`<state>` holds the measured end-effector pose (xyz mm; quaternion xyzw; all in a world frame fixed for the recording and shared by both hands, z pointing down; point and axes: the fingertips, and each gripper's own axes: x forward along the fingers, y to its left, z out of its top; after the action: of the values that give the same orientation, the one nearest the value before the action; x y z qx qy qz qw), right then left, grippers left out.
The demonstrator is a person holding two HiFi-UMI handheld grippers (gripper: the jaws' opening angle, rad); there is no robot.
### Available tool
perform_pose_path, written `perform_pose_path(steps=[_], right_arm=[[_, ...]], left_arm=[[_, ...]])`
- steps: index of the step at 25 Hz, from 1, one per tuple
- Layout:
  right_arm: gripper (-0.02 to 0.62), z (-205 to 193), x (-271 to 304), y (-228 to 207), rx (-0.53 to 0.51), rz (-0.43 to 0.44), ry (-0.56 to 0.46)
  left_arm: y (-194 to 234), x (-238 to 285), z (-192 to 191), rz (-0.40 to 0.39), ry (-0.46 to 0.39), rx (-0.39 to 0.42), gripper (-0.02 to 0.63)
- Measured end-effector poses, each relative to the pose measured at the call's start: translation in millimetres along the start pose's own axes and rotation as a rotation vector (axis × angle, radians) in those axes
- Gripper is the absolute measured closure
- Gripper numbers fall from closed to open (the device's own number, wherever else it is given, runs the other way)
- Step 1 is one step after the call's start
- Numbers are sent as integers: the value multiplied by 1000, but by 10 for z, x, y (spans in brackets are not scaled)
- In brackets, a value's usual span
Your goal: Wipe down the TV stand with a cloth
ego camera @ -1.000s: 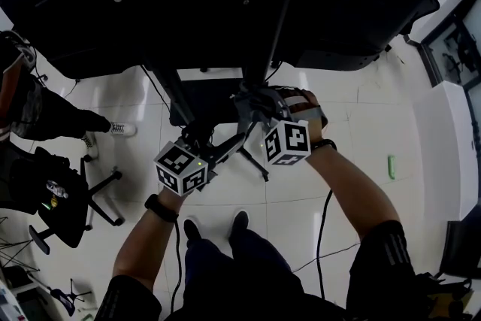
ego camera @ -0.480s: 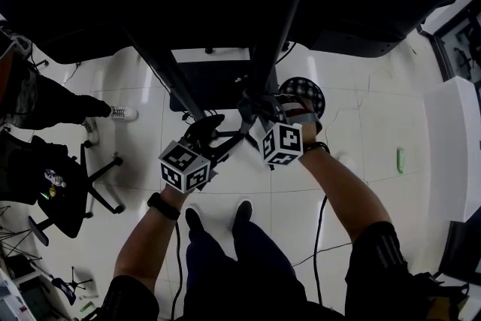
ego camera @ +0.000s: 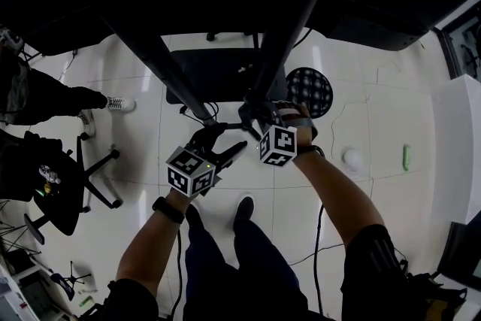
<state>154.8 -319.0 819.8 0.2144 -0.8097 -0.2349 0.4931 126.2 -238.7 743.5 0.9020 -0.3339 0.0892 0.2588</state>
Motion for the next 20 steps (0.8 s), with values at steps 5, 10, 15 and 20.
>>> perform_pose_path(steps=[5,10,15,20], right_arm=[[572,-185,349,314,34,50,35],[572,-387,695,598,71,111,70],[572,-590,924,811,107,154,123],[572,-666,1035,915,87,166,142]], left_arm=[[129,135,-342,-7,35,-30,281],[291,253,-613,-4,48,-90,279],[305,300,-824,-10,64,-108,279],[368,292,-966,1,78,-116,279]])
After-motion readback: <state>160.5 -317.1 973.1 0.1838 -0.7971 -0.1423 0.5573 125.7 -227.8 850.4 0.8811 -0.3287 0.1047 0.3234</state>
